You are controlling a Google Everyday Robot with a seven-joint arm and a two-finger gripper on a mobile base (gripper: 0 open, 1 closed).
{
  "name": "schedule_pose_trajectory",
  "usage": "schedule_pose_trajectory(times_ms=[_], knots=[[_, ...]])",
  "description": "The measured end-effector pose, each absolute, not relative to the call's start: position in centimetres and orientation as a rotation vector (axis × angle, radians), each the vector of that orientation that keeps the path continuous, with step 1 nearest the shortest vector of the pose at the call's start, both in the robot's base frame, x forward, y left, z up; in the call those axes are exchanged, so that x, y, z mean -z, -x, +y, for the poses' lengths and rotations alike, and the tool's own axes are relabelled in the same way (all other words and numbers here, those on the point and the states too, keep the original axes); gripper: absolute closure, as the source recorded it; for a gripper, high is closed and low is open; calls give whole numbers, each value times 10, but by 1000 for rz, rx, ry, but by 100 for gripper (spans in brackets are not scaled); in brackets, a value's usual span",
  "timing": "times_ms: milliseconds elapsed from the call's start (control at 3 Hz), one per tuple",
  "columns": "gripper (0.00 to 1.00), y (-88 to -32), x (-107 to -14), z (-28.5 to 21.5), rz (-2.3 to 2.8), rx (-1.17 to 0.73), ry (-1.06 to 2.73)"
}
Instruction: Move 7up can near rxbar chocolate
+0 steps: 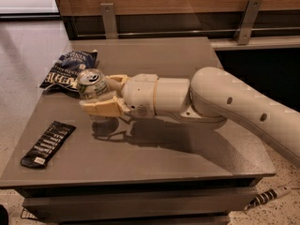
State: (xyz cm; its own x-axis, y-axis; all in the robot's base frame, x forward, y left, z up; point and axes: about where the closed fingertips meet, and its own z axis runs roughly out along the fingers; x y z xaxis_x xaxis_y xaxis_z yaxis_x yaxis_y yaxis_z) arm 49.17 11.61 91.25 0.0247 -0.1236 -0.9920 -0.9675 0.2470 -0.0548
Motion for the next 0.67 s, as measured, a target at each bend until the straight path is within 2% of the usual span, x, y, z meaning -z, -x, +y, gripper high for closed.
schedule_pose_trajectory(times_ms=[667], knots=[[100, -475, -888, 141, 1262, -1049, 1184]])
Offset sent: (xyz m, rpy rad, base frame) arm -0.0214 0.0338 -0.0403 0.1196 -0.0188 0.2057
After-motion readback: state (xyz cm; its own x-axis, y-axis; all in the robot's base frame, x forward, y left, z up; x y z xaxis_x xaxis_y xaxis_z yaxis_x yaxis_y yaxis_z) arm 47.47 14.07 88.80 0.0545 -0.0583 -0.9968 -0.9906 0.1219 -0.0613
